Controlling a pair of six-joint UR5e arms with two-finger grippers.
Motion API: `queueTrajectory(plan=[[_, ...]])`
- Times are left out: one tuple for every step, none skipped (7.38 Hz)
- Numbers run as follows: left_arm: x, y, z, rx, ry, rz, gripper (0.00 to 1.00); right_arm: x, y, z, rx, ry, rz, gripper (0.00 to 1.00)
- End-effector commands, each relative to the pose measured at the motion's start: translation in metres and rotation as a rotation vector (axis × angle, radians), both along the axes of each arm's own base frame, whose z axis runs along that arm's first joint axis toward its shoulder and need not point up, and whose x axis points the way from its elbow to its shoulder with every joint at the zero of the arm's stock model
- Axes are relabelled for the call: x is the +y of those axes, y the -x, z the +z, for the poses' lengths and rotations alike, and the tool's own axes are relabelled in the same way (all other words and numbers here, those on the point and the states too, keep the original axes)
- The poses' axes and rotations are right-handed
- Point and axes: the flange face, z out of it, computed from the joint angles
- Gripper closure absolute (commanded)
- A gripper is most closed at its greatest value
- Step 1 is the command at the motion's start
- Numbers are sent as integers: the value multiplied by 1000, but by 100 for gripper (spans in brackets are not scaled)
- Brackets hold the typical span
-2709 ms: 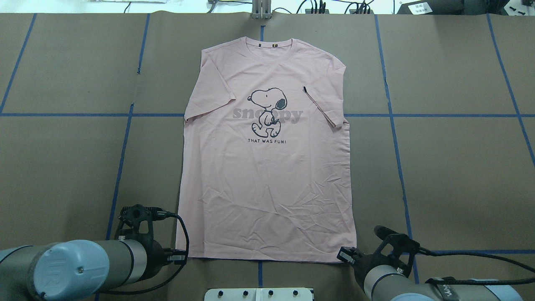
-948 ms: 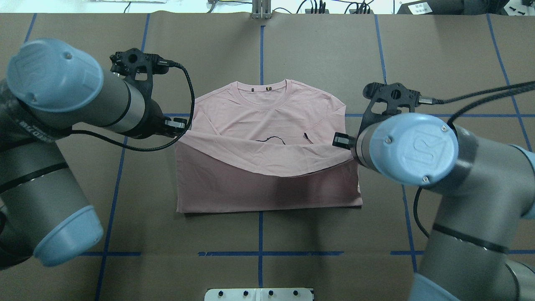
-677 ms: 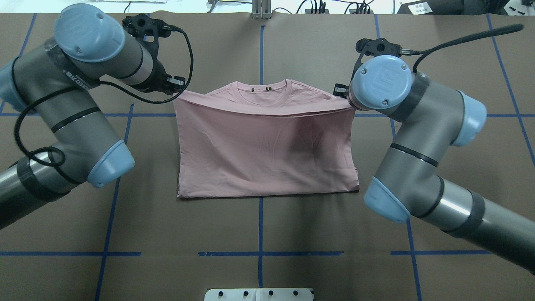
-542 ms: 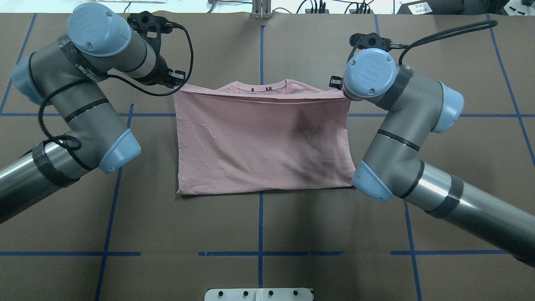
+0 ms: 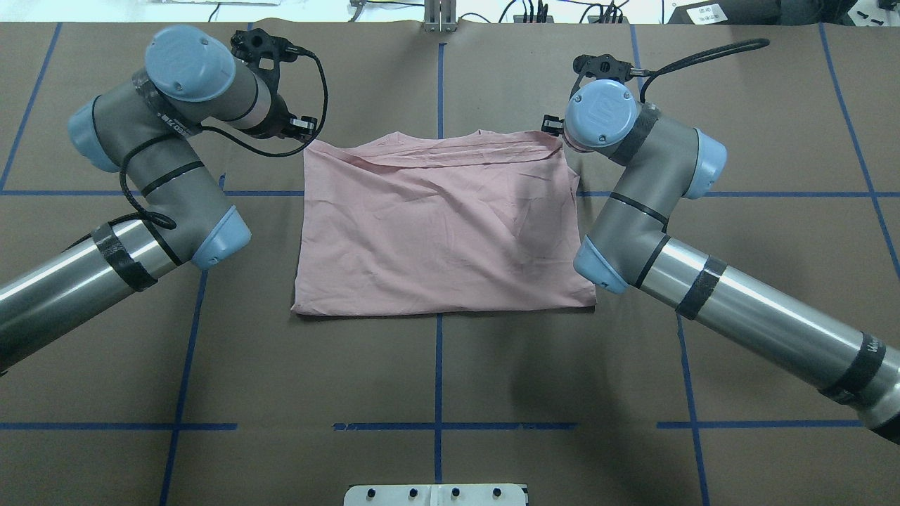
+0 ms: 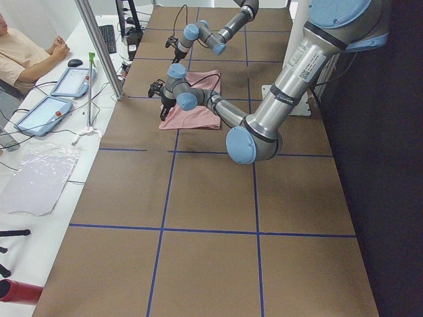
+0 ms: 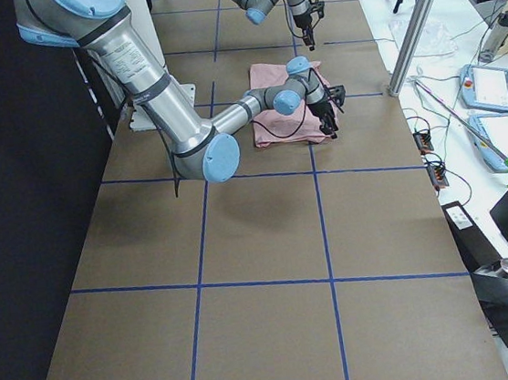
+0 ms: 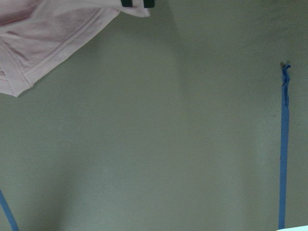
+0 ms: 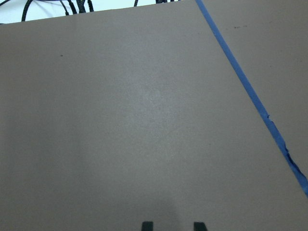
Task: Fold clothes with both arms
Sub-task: 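Release the hem and draw both grippers back from the shirt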
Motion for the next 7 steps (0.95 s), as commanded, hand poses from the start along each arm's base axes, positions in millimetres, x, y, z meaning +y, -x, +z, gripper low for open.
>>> queueTrajectory(plan=[[11,12,-14,15,-59,23,0,-9,-17,-10,-44,12,-77,0],[30,25,-22,42,-84,31,0,-9,-46,-13,-77,7,-144,0],[57,35,-25,68,-97,41,0,9,-74,-2,-92,-2,-188,0],[90,34,-21,83,-99,70,0,12,-99,0,-103,-14,-231,0],[126,30,-8,107,-63,89,0,13,-108,5,-98,-19,-259,0],[168,19,7,118,-14,114,0,14,-110,3,-97,-27,-261,0],[196,8,9,142,26,99,10,15,-111,3,-98,-29,-261,0]])
